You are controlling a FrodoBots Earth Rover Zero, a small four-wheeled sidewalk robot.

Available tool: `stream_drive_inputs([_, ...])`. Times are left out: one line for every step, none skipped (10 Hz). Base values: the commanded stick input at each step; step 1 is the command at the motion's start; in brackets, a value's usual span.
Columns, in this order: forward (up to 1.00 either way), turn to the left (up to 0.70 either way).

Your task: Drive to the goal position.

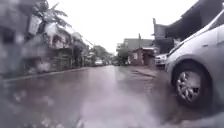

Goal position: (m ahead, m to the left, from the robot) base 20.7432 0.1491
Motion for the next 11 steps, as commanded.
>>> stream_drive_inputs([1.00, 0.00])
stream_drive_inputs([1.00, -0.14])
stream_drive_inputs([1.00, -0.16])
stream_drive_inputs([1.00, 0.00])
stream_drive_inputs([1.00, 0.00])
stream_drive_inputs([1.00, 0.00])
stream_drive_inputs([1.00, 0.00])
stream_drive_inputs([1.00, 0.00])
stream_drive_inputs([1.00, 0.00])
stream_drive_inputs([1.00, 0.00])
stream_drive_inputs([1.00, 0.00])
